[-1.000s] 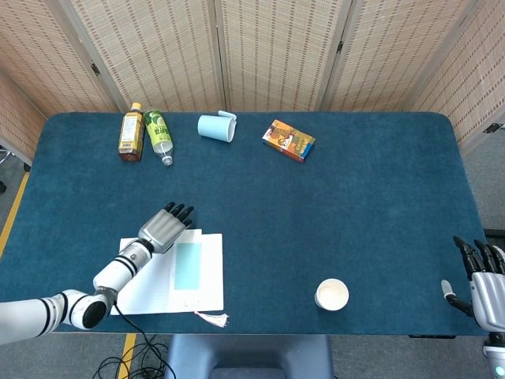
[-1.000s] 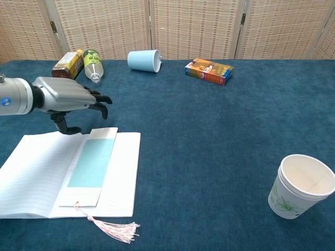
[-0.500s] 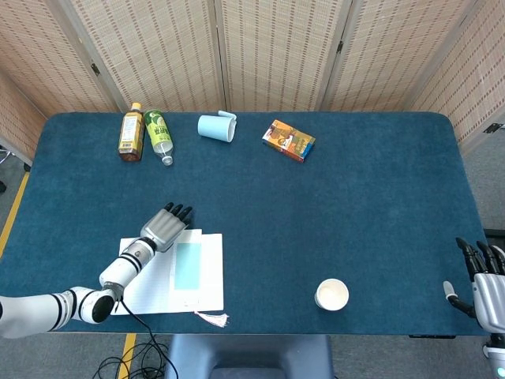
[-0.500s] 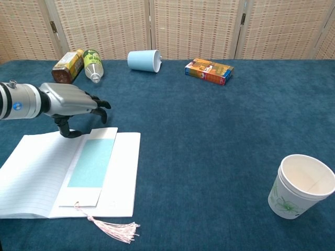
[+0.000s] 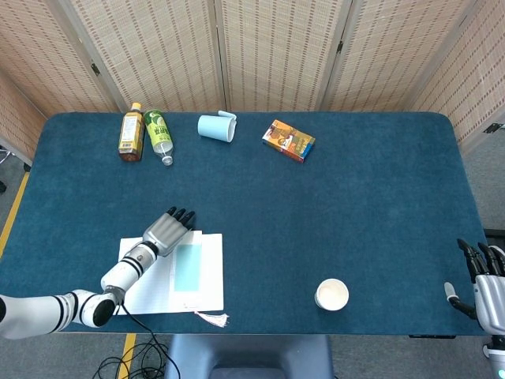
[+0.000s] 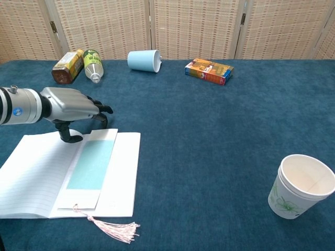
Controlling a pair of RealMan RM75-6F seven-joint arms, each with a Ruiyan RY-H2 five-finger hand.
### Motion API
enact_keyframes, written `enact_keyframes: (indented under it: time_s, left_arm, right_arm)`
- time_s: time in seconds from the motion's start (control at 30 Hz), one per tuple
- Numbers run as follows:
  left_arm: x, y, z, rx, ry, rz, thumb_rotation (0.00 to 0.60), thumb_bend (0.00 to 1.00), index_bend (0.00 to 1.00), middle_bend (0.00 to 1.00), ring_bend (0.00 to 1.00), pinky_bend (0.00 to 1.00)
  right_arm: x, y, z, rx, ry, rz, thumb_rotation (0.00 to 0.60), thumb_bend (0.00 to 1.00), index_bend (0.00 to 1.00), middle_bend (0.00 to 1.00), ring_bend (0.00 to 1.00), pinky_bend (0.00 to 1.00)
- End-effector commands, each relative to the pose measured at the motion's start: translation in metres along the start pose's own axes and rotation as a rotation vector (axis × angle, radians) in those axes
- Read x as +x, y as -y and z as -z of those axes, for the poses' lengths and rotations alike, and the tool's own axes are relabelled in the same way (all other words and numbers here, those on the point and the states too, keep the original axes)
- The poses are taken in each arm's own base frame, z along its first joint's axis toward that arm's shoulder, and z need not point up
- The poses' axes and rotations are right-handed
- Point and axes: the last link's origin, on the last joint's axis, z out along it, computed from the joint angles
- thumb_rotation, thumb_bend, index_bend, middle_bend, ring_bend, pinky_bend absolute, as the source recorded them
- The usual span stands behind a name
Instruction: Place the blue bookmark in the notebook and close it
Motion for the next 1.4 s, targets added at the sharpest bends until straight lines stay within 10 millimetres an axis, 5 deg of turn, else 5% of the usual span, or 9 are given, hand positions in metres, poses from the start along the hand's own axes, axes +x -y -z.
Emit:
enact_keyframes:
  time_s: [0.03,0.73,1.1,1.4]
  left_arm:
    - [0.0,-0.001,0.002,-0.005,-0.003,-0.002,0.6,0.46,0.26,0.0,0.0,0.13]
    - [0.004,0.012,0.017,0.021,-0.062,0.051,0.6,0.46,0.24,0.0,0.0,0.13]
    - [-0.012,0.048,0.067,0.089,-0.23,0.13,0.6,0.45,0.21,0.0,0.0,0.13]
    - [-0.038,0.065,0.112,0.071,-0.366,0.178,0.6,0.31,0.21,0.0,0.0,0.13]
  right_arm:
    - [0.001,0.0,0.0,0.001,-0.003,0.001,0.6,0.3,0.07,0.19,0.09,0.11]
    - [0.003,0.0,0.0,0.002,-0.013,0.001,0.6,0.3,0.07,0.19,0.09,0.11]
    - [0.008,0.007,-0.01,0.053,-0.016,0.015,0.6,0.3,0.07,0.19,0.09,0.11]
    - [0.007,0.018,-0.02,0.105,-0.004,0.015,0.6,0.3,0.07,0.19,0.09,0.11]
